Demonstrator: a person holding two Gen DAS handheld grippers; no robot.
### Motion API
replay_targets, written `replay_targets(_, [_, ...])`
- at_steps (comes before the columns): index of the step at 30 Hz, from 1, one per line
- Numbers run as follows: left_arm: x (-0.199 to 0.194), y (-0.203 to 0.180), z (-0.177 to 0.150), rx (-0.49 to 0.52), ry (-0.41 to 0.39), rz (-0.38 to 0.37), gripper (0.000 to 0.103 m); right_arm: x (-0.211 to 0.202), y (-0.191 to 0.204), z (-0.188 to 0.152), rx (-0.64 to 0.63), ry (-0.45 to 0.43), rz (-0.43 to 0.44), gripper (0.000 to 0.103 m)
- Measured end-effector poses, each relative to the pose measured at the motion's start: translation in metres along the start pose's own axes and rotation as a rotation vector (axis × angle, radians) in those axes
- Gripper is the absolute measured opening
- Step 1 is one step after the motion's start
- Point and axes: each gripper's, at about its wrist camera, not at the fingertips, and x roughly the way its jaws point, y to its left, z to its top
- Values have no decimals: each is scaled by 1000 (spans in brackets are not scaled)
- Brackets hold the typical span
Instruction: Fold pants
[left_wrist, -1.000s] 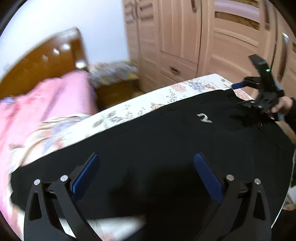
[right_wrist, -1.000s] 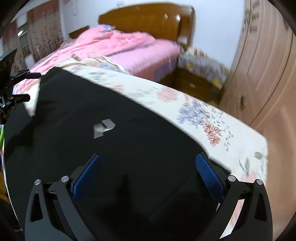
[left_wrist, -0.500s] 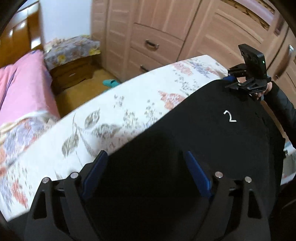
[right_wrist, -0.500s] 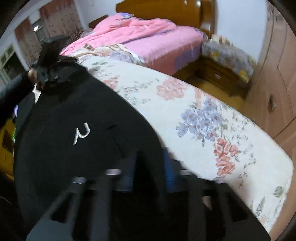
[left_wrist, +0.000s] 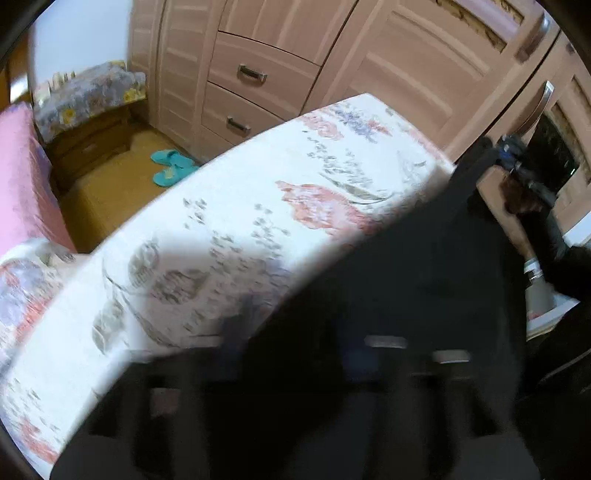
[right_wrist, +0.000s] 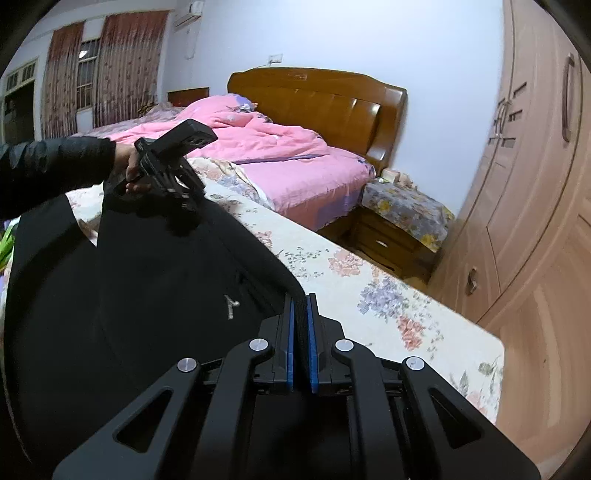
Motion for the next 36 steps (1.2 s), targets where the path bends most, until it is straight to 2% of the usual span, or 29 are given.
replay_targets(2, [-14,-18,-7,36,-46,92,13,3,7,2,-1,5,-24,9])
replay_targets(5, [-47,-57,-20,78,-133,249,13,-8,11,0,32,-4,-50,9])
replay_targets(7, [-75,-104,-36,133,-209,406,13,-22,17,-3,62,-19,-66,9])
replay_targets(11, [-98,-196,-73,227,-276,638,13,-65,43,-16,87,-65,-82,9])
replay_targets(12, [-100,-229,-92,266,-283,720,13,-76,49,-21,91,-76,-79,9])
replay_targets(13, [-101,-252,-106,283,-288,763,13,-90,58,-28,99,-93,-75,9])
replay_targets(16, [-95,-308,-151,309,-295,824,13,-118,82,-49,107,-111,-74,9])
replay_targets(19, [-78,-338,-193,237,-288,808,12,-132,109,-79,114,-84,-67,9])
replay_targets(20, [-71,-342,-203,217,-280,806,12,-129,119,-91,95,-44,-78,9])
replay_targets(24, [-30,-330,-228,108,-217,771,12,-103,131,-124,137,79,-41,10])
replay_targets(26, [-18,-312,-236,15,-208,742,14,-93,133,-137,178,129,-38,14])
replay_targets(27, [-19,-305,-239,-35,-232,720,15,-94,132,-144,224,140,-28,18])
replay_targets(28, [-25,-298,-242,-111,-284,672,19,-98,132,-148,257,134,-18,26])
replay_targets(29, [-30,-296,-245,-162,-321,633,33,-105,133,-151,284,125,-13,46])
replay_targets(30, [-41,-296,-250,-231,-383,588,46,-116,136,-155,311,111,-14,58])
replay_targets(31, [-49,-300,-256,-269,-425,582,75,-125,138,-157,327,92,-22,73])
replay_targets(32, [-55,-307,-263,-304,-473,590,92,-137,142,-161,343,61,-27,75])
replay_targets(34, [-69,-319,-279,-378,-574,597,97,-157,143,-172,400,4,1,75])
replay_targets(36, [-72,-325,-296,-459,-624,532,97,-161,140,-183,495,7,34,74])
